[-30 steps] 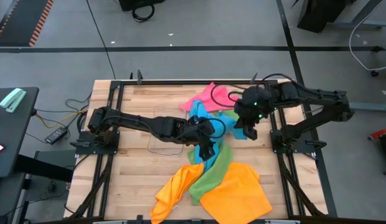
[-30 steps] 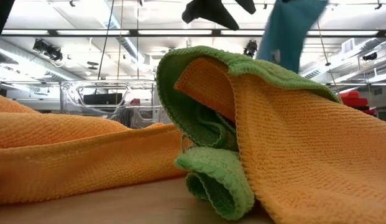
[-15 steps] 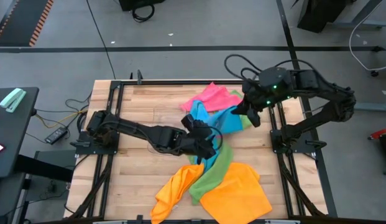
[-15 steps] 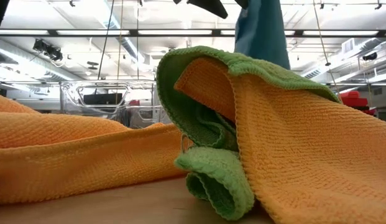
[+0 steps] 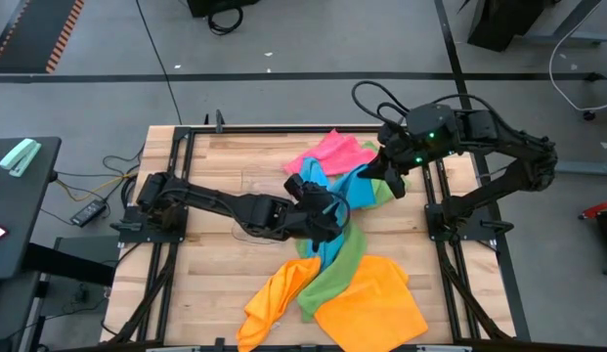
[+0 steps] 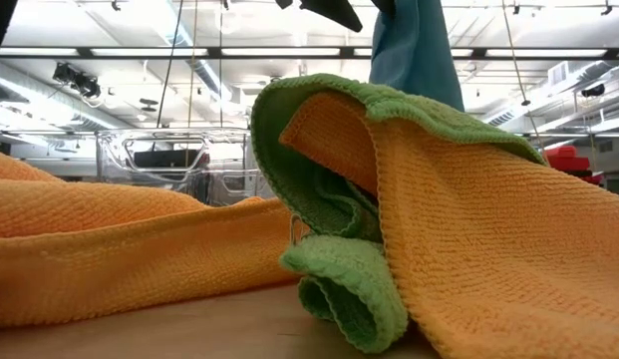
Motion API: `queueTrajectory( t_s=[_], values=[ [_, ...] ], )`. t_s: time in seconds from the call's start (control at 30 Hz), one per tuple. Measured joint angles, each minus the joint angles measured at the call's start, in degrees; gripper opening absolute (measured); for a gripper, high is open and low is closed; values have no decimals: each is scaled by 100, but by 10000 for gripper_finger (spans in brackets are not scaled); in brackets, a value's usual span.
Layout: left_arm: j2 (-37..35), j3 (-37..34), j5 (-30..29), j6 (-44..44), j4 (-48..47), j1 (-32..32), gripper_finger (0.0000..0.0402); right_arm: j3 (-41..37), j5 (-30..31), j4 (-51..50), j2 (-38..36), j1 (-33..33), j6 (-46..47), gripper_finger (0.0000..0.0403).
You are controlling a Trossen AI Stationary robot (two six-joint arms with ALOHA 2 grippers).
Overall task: Fold microfiber towels
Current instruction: Fold the left blue towel
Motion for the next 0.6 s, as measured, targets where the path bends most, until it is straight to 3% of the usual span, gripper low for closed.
queueTrajectory(
  t_s=[0.3,0.6],
  values=[
    [0,0,31,-2,-234,21,224,0,-16,106,2,0,34,12],
    [0,0,71,0,-331,109,147,0,-166,106,2,0,-4,12]
  ],
)
